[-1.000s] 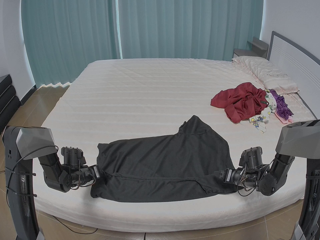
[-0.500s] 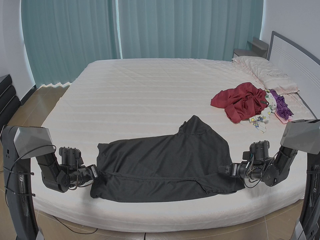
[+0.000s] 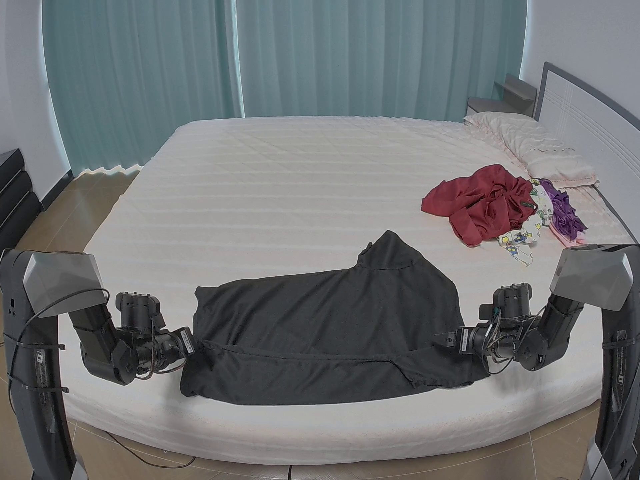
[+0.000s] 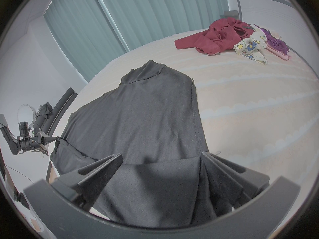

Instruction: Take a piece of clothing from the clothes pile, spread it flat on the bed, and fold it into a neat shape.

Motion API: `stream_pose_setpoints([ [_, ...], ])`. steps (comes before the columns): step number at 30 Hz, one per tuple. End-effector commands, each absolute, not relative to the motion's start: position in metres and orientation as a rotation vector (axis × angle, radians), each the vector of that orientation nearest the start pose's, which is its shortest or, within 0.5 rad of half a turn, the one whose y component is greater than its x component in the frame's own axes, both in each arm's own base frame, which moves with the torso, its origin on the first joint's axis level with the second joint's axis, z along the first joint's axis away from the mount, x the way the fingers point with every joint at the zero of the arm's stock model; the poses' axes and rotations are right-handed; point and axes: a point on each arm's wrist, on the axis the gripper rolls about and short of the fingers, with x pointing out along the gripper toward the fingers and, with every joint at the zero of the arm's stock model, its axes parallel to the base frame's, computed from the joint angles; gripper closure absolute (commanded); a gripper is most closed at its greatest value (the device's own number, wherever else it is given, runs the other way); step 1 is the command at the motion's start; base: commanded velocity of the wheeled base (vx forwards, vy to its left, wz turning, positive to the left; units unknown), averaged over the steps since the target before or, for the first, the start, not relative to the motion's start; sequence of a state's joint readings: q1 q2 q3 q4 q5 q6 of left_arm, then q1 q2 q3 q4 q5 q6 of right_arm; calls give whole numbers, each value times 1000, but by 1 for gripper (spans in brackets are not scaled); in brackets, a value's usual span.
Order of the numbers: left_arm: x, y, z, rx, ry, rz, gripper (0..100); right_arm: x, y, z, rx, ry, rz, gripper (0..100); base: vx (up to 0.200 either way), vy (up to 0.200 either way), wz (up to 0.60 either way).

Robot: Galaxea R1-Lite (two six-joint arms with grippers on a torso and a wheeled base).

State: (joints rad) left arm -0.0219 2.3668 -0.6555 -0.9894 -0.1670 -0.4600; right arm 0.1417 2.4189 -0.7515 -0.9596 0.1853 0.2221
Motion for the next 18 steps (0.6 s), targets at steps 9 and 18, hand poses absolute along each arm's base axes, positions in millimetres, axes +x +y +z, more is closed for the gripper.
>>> stream_pose_setpoints([
  [9, 341, -13, -40, -511, 752, -7, 100, 367, 52, -56, 225, 729, 226, 0, 0, 0, 0],
  [18, 339, -13, -41, -513, 758, -5, 100, 362, 45, -68, 192, 764, 258, 0, 0, 0, 0],
])
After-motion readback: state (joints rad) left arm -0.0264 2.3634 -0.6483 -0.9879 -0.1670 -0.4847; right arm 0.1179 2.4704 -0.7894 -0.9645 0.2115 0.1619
